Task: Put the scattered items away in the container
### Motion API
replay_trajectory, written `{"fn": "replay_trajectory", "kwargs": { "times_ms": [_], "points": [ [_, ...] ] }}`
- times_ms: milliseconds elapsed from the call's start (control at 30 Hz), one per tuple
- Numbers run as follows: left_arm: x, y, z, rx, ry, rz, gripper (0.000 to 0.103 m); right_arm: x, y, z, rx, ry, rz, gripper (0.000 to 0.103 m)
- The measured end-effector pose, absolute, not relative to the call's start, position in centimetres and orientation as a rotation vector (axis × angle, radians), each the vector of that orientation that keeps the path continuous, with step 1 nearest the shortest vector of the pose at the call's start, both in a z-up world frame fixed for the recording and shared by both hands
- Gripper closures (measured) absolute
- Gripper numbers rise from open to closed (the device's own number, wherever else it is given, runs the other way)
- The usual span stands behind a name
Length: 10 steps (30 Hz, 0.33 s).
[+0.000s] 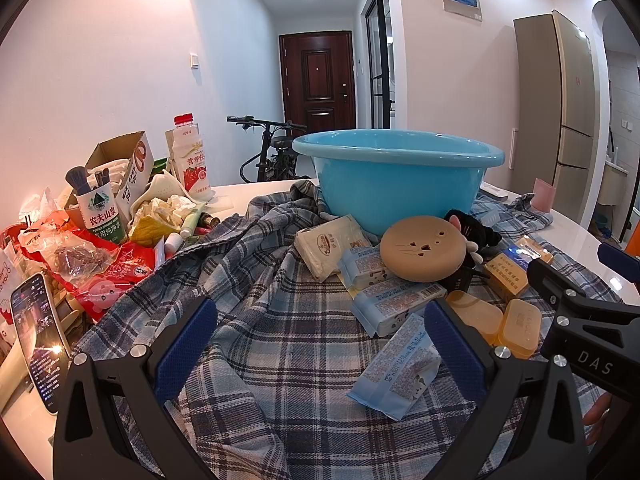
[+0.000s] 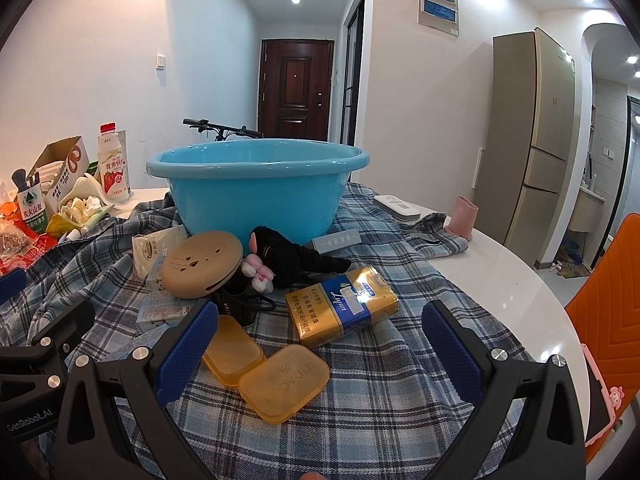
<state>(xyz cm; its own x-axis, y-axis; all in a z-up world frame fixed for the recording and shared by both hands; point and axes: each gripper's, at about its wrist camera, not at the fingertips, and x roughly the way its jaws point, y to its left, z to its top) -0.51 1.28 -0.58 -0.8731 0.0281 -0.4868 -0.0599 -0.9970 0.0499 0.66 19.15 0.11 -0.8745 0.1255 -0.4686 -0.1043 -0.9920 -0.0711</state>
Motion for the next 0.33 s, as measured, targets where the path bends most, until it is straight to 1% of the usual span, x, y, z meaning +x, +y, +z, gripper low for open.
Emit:
{"fn": "replay_trajectory", "kwargs": {
  "times_ms": [333],
  "points": [
    [-0.47,1.37,-0.52,-0.769,0.103,2.997,0.0,0.65,19.13,0.11,-0.738,-0.066,2.931,0.0]
  ]
}}
